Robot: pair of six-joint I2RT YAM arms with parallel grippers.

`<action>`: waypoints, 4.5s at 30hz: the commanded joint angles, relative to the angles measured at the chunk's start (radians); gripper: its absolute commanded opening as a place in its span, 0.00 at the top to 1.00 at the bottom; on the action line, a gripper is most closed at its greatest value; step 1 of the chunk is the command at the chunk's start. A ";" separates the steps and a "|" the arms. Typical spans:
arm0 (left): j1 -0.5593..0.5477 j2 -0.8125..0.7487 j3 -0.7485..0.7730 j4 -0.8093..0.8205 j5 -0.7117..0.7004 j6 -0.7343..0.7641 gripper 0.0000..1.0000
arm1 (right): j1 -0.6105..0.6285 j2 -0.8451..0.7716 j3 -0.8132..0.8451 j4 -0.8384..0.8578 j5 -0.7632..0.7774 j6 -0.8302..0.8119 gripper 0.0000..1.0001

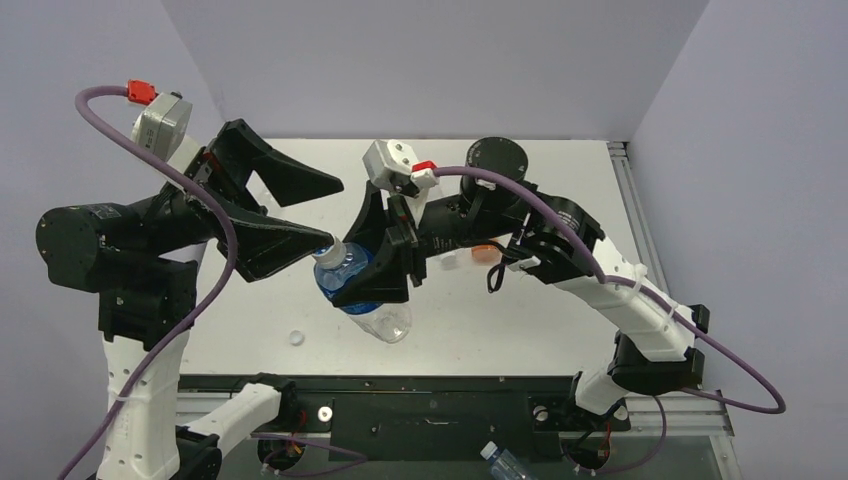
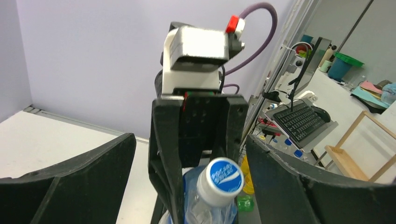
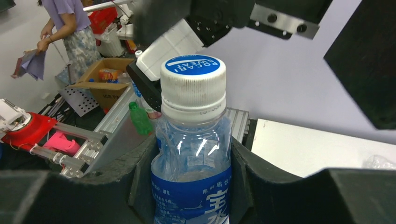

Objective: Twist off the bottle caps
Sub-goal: Unscrew the bottle cap from the plastic bottle.

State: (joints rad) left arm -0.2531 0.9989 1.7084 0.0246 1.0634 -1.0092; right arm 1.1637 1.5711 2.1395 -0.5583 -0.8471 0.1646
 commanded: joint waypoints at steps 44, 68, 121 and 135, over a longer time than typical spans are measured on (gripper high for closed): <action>-0.028 -0.034 0.016 0.158 0.110 -0.027 0.43 | -0.154 0.078 -0.015 0.504 -0.244 0.405 1.00; -0.032 -0.032 0.019 0.110 0.084 0.055 1.00 | -0.190 0.145 0.130 0.114 -0.015 0.169 1.00; 0.020 -0.115 -0.080 -0.548 -0.753 0.677 1.00 | 0.369 0.136 -0.063 0.493 1.817 -0.660 1.00; 0.022 -0.148 -0.118 -0.217 -0.265 0.332 0.04 | 0.013 -0.200 -0.276 0.369 0.603 0.042 1.00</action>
State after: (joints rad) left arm -0.2317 0.8398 1.5600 -0.3504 0.6510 -0.5217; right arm 1.3411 1.5162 1.9335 -0.2848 0.2943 -0.1062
